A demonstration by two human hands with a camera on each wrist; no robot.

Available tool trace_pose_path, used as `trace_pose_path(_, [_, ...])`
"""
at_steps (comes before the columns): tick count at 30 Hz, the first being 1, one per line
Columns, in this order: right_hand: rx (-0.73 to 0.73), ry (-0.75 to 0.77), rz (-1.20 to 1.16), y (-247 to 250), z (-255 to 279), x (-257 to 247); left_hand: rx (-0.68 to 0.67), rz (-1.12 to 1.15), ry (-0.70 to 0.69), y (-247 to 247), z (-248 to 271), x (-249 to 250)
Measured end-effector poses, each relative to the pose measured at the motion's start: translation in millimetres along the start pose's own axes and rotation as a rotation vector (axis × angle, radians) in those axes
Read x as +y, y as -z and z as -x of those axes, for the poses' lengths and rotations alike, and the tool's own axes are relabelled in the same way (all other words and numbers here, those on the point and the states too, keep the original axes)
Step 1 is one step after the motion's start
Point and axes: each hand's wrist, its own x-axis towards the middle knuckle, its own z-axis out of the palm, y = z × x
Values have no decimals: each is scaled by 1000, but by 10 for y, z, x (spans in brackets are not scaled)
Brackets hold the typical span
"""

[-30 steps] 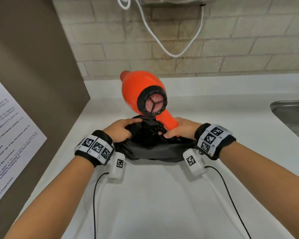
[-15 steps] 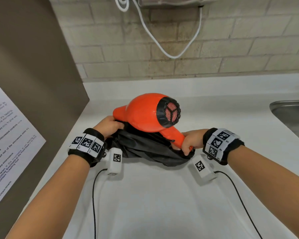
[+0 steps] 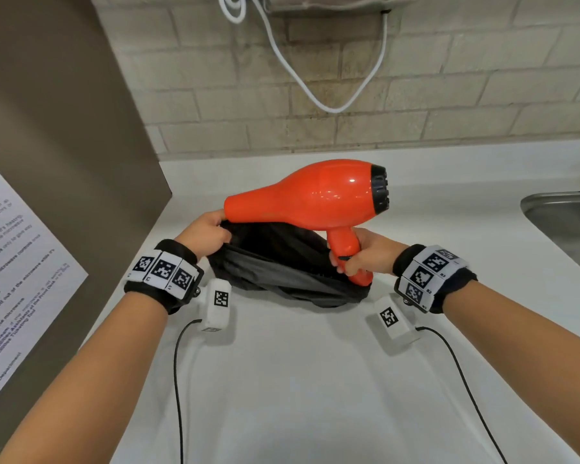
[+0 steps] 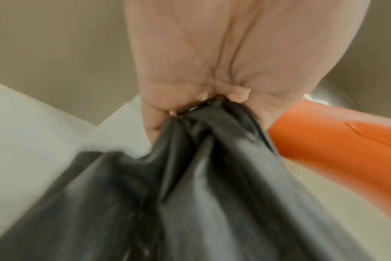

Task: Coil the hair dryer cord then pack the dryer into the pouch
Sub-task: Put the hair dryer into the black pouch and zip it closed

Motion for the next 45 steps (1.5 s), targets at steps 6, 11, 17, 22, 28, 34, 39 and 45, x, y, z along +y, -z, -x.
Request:
trace_pose_path(6, [20, -40, 137, 21, 22, -74, -10, -180, 17, 87, -24, 147])
trace_pose_path(11, [61, -42, 202, 30, 28, -106, 45, -308, 50, 57, 28, 245])
trace_pose_path(17, [86, -19, 244, -34, 61, -141, 163, -419, -297, -99, 161, 513])
trace_pose_path(22, [81, -62, 354, -54, 20, -181, 170, -375, -472, -157, 302, 781])
trace_pose_path(28, [120, -81, 416, -25, -6, -182, 292, 49, -592, -293, 344, 895])
trace_pose_path(34, [119, -31, 384, -32, 20, -144, 82, -93, -803, -420, 330, 759])
trace_pose_path(39, [142, -78, 290, 29, 64, -150, -190, -447, -780, -355, 203, 664])
trace_pose_path(45, [92, 8, 250, -68, 76, -117, -90, -467, -742, -547, 192, 691])
